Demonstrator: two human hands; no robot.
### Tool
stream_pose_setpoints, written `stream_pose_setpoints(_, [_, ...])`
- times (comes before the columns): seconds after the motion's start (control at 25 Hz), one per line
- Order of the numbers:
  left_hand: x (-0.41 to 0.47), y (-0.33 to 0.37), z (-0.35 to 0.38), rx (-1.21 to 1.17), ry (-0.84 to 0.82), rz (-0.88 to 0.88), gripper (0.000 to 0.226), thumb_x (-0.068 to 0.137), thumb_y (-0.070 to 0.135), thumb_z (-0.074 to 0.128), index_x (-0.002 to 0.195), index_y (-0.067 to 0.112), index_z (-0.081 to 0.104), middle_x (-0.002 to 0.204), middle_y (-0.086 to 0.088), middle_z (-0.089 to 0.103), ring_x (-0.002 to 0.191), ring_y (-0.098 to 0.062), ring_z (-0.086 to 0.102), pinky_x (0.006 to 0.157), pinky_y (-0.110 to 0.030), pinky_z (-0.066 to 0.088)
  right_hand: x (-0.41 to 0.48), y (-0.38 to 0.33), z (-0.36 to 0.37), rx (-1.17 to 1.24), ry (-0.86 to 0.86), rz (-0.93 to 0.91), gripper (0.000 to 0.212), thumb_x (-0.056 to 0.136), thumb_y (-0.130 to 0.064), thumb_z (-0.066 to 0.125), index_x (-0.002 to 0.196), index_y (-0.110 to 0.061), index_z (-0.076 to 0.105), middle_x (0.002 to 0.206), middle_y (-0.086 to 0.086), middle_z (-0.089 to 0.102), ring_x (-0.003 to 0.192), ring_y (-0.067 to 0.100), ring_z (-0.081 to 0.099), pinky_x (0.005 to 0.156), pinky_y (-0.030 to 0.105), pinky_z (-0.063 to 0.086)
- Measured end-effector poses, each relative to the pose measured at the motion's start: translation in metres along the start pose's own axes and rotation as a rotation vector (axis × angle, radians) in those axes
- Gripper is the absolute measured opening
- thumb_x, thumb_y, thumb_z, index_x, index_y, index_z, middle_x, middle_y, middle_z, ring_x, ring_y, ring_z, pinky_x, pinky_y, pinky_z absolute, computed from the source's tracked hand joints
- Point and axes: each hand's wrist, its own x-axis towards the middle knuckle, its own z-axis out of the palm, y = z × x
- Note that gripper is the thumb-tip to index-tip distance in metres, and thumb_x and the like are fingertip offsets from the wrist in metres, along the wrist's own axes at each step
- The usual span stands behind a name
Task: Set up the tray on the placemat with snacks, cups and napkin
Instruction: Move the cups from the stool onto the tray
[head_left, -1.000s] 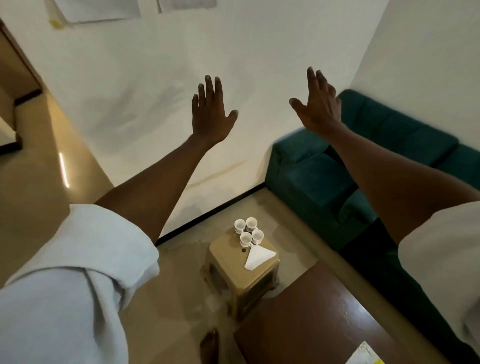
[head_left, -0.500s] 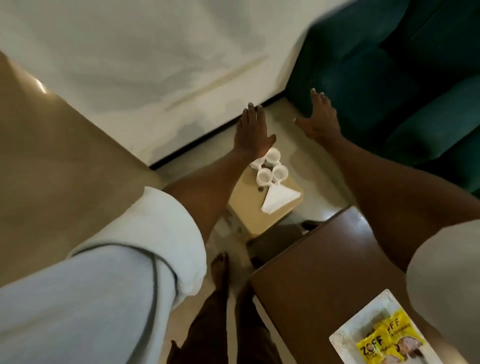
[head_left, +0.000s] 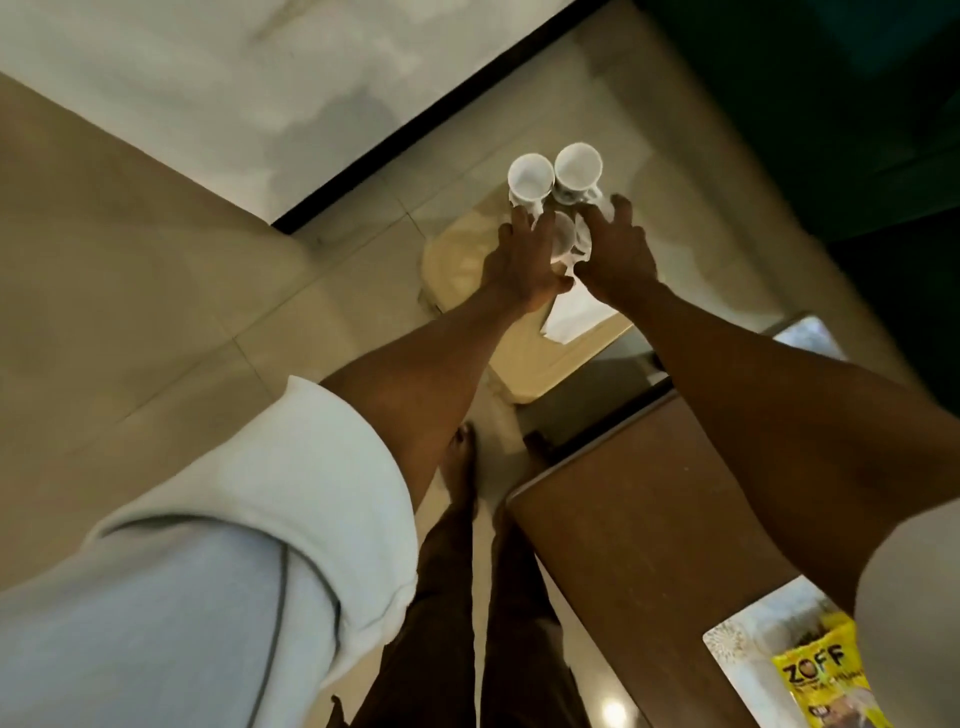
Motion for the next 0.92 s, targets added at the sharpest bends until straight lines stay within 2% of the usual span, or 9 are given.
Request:
stream_pose_setpoints(0.16, [0.004,0.005,0.015,0.024,0.123,-0.033,0.08,0.082,0.047,0.081,0.147,0.022,0.041,0.148,-0.015,0.046,0.126,-0.035,0.057,0.087,-0.043,0.062,0.009,0.001,0.002,-0.016,0.1,0.023,0.071,0.087,-0.009,0.074,0.148,-0.025,0.042,0.147,0.019,0.037,0.114,0.047,0.06,0.091,0.053,0.059])
stream_pose_setpoints(0.36, [0.018,0.018,0.01,0.007,0.093,-0.054,0.07,0.09,0.048,0.075,0.146,0.021,0.043,0.153,-0.013,0.045,0.124,-0.033,0.063,0.096,-0.042,0.061,0.012,-0.004,-0.006,-0.048,0.143,0.002,0.056,0.093,-0.021,0.073,0.143,-0.024,0.048,0.135,0.019,0.048,0.109,0.045,0.063,0.089,0.051,0.059])
stream_pose_setpoints(0.52, [0.021,0.023,0.01,-0.047,0.077,-0.071,0.065,0.088,0.044,0.078,0.139,0.018,0.048,0.143,-0.013,0.053,0.121,-0.034,0.065,0.092,-0.043,0.061,0.013,-0.007,-0.009,-0.083,0.14,-0.004,0.063,0.089,-0.024,0.077,0.145,-0.028,0.048,0.13,0.018,0.051,0.108,0.043,0.064,0.089,0.051,0.058])
stream_pose_setpoints(0.68, [0.021,0.029,0.017,0.007,0.039,-0.06,0.074,0.086,0.046,0.078,0.144,0.018,0.043,0.142,-0.012,0.054,0.127,-0.033,0.058,0.098,-0.041,0.057,0.013,-0.006,-0.007,-0.085,0.148,-0.018,0.061,0.089,-0.026,0.077,0.143,-0.028,0.049,0.129,0.017,0.052,0.106,0.042,0.065,0.086,0.047,0.057])
stream_pose_setpoints(0.92, [0.025,0.029,0.017,-0.015,0.166,-0.054,0.053,0.095,0.026,0.073,0.141,0.016,0.049,0.132,-0.007,0.065,0.12,-0.028,0.066,0.095,-0.038,0.061,0.019,-0.003,0.0,-0.09,0.157,-0.017,0.066,0.09,-0.027,0.077,0.148,-0.029,0.044,0.132,0.017,0.051,0.108,0.043,0.065,0.087,0.049,0.058])
